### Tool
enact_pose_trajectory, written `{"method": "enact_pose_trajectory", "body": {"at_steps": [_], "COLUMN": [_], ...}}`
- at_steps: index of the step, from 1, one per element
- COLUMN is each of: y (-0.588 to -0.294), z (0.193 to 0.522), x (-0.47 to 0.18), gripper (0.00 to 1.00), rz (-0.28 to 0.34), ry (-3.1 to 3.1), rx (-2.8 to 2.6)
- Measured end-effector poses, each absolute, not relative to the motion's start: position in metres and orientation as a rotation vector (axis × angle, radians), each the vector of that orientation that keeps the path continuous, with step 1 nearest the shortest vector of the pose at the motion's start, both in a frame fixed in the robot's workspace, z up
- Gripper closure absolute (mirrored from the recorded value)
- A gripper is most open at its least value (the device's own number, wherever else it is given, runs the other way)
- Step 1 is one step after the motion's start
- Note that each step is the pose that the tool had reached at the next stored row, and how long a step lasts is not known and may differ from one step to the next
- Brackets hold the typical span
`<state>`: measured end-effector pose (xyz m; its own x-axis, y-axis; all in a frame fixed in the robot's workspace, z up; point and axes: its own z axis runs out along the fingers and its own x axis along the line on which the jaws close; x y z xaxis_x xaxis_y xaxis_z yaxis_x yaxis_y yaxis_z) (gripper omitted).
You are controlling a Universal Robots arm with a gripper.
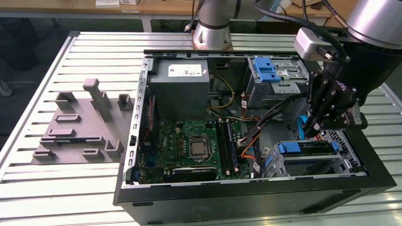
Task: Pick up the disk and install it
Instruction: 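Insert the second disk wire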
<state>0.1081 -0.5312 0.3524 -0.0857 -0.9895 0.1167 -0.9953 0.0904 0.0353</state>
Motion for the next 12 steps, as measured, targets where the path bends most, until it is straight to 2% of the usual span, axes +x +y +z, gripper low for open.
{"method": "enact_pose_trajectory", "body": {"at_steps": [12], "y": [-0.5361], "z": [0.3436], "x": [0.1136], "gripper": [0.84], "rz": [0.068], "ry": [-2.249], "rx": [2.028]}}
